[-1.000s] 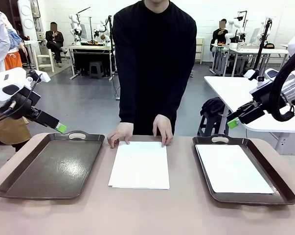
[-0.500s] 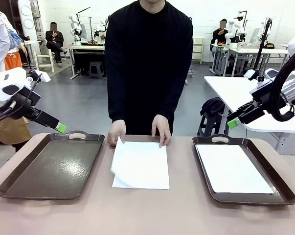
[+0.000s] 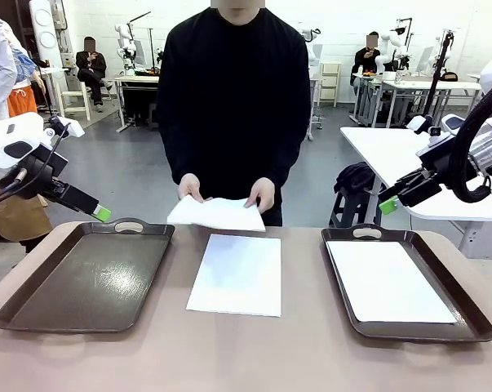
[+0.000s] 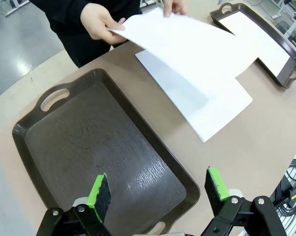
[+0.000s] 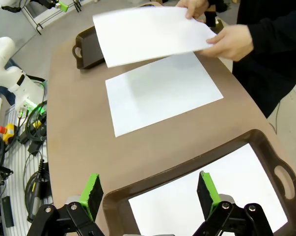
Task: Sort the A4 documents.
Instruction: Receive the A4 Paper.
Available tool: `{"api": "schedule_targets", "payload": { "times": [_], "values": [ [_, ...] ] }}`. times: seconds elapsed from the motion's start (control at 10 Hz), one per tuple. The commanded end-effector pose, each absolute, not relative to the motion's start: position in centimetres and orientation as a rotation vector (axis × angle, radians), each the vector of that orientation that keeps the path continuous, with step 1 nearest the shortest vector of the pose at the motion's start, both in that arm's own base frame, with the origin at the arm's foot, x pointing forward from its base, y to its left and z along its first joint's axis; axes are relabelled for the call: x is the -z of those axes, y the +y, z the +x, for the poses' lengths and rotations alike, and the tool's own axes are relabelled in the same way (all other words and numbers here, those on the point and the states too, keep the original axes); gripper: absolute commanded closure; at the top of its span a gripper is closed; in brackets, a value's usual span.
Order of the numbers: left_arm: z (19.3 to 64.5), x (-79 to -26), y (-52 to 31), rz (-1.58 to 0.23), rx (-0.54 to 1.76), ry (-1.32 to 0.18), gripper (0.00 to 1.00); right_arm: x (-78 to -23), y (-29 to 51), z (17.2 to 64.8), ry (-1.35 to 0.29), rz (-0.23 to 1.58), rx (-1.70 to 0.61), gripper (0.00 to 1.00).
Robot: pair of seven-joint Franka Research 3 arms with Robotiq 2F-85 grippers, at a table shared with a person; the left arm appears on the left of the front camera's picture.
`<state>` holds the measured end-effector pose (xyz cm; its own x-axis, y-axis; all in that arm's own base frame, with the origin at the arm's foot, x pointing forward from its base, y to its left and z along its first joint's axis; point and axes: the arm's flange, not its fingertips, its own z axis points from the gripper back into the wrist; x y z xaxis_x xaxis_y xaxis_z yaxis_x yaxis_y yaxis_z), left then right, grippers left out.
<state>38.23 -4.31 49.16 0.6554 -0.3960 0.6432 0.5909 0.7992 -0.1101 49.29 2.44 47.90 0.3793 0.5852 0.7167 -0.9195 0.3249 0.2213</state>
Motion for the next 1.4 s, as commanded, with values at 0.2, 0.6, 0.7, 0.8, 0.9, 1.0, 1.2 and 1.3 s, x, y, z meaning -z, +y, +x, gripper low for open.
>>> {"api": "schedule_targets", "payload": {
  "times": [0.2, 0.6, 0.7, 0.8, 0.9, 1.0, 1.2, 1.3],
  "values": [
    [38.33, -49.05, -4.13, -0.334, 0.571, -0.645, 0.0, -47.87, 2.56, 49.27, -0.582, 0.679, -1.073, 0.0],
    [38.33, -49.05, -4.13, -0.334, 0.571, -0.645, 0.0, -47.87, 2.56, 49.27, -0.582, 0.679, -1.073, 0.0],
    [38.33, -49.05, -4.13, -0.334, 0.571, -0.645, 0.0, -47.87, 2.56, 49.27, -0.582, 0.679, -1.073, 0.0],
    [38.33, -49.05, -4.13, -0.334, 0.571, -0.645, 0.0, -47.87, 2.56, 49.27, -0.582, 0.679, -1.073, 0.0],
    [38.33, -49.05, -4.13, -0.334, 0.571, -0.645, 0.0, -47.87, 2.56, 49.27, -0.582, 0.679, -1.073, 0.0],
    [38.33, -49.05, -4.13, -0.334, 0.571, -0.645, 0.0, -47.87, 2.56, 49.27, -0.582, 0.679, -1.073, 0.0],
    [38.33, -49.05, -4.13, -0.334, 0.571, -0.645, 0.0, -47.87, 2.56, 49.27, -0.582, 0.679, -1.073, 0.0],
    [38.33, -49.05, -4.13, -0.334, 0.571, -0.645, 0.0, -47.87, 2.56, 49.27, -0.582, 0.679, -1.073, 0.0]
  ]
}}
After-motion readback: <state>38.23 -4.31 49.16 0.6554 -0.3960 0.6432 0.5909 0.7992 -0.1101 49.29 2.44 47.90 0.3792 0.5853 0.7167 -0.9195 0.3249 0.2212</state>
